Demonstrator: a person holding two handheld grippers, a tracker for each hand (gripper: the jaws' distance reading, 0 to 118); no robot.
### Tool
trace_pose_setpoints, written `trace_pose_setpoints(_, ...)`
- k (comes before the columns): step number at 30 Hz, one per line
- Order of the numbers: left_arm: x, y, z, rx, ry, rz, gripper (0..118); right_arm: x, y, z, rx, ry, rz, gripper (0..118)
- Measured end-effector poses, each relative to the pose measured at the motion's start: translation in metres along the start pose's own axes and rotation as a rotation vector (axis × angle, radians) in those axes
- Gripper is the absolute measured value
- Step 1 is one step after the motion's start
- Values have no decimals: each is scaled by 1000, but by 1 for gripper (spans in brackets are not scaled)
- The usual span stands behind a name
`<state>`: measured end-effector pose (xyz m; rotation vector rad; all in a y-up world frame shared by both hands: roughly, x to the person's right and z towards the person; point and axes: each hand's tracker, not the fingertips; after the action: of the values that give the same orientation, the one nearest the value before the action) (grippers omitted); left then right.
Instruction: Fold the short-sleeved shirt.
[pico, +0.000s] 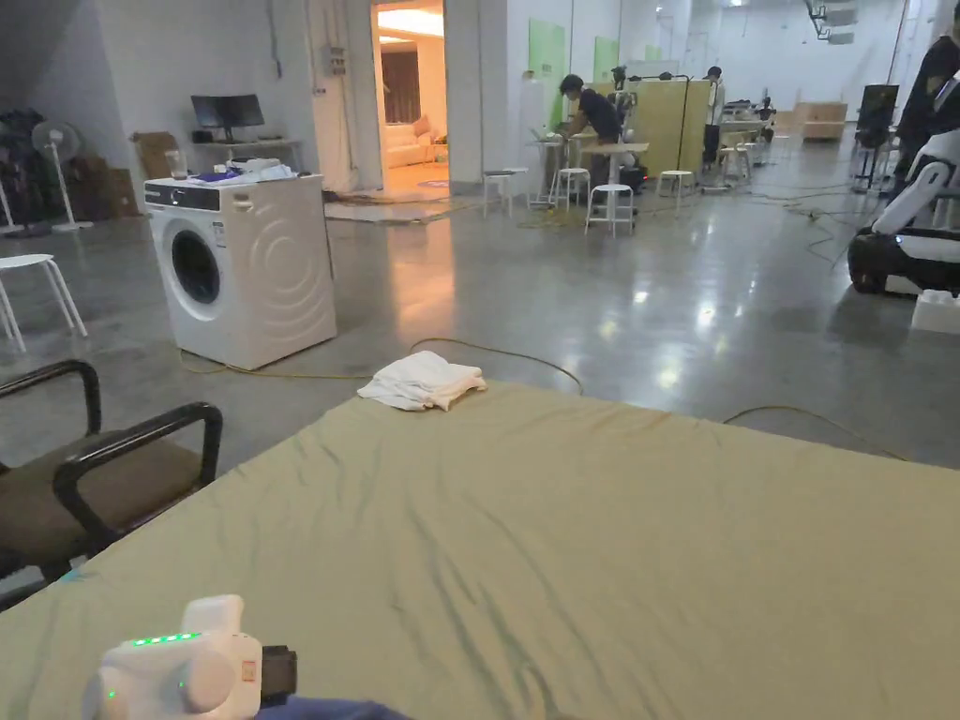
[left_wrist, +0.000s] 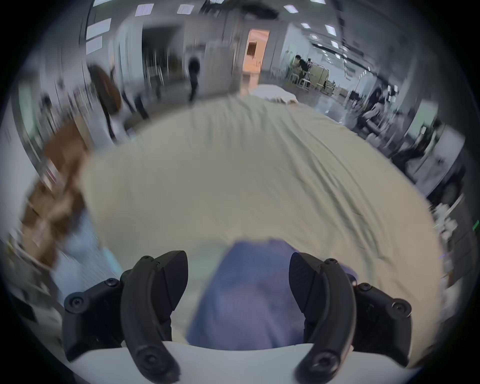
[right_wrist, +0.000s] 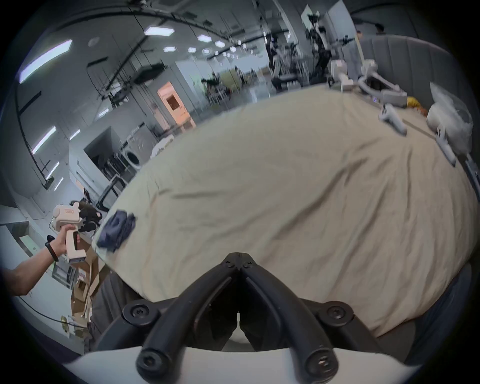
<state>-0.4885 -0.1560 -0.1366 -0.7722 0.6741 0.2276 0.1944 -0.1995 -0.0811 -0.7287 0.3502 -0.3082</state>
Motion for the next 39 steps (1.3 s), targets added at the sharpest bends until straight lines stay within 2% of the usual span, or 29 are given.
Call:
trace_pose_setpoints(4,12,21,99,211,-254,-66,87,-5,26,28,141,-35,-21,0)
trace_pose_setpoints(6,16,16,161,443,-324,-88,87,-11,42,46,226,-51,10,0)
trace_pose_setpoints(8,15,0,223,657,-450,-46,87,-25,56,70,341,-73,67,0)
trace_pose_setpoints(10,22,-15,273,756,-553,-24,87,-35,67,90,420,-55,96,0)
trace_pose_setpoints(12,36,-31,306,825,-541,-45,87,-47,77,107,478,-69,137,0)
trace_pose_setpoints(15,69,-59,335,902,-433,-89,86,-60,85,127,563,-87,201,0)
trace_pose_setpoints(16,78,-74,340,950,-447,-97,86,-65,87,133,594,-86,215,0)
trace_pose_setpoints(18,87,-91,344,963,-591,-150,86,-72,87,140,634,-77,243,0)
trace_pose_setpoints(22,115,-104,354,910,-530,-217,83,-82,85,141,695,-103,250,0)
trace_pose_setpoints(23,116,-104,356,902,-544,-211,72,-84,85,142,700,-100,248,0)
trace_pose_setpoints(24,115,-104,357,890,-575,-200,51,-84,84,143,705,-93,242,0)
trace_pose_setpoints(25,115,-105,358,890,-588,-182,16,-85,83,145,707,-87,237,0)
trace_pose_setpoints(26,115,-106,357,902,-540,-150,0,-85,82,147,707,-84,239,0)
trace_pose_setpoints(29,107,-100,359,863,-577,-169,0,-88,80,153,712,-116,278,0)
trace_pose_setpoints(33,106,-101,359,879,-527,-187,0,-88,80,155,702,-130,319,0)
trace_pose_setpoints(39,111,-104,362,891,-536,-237,0,-89,80,154,692,-124,323,0)
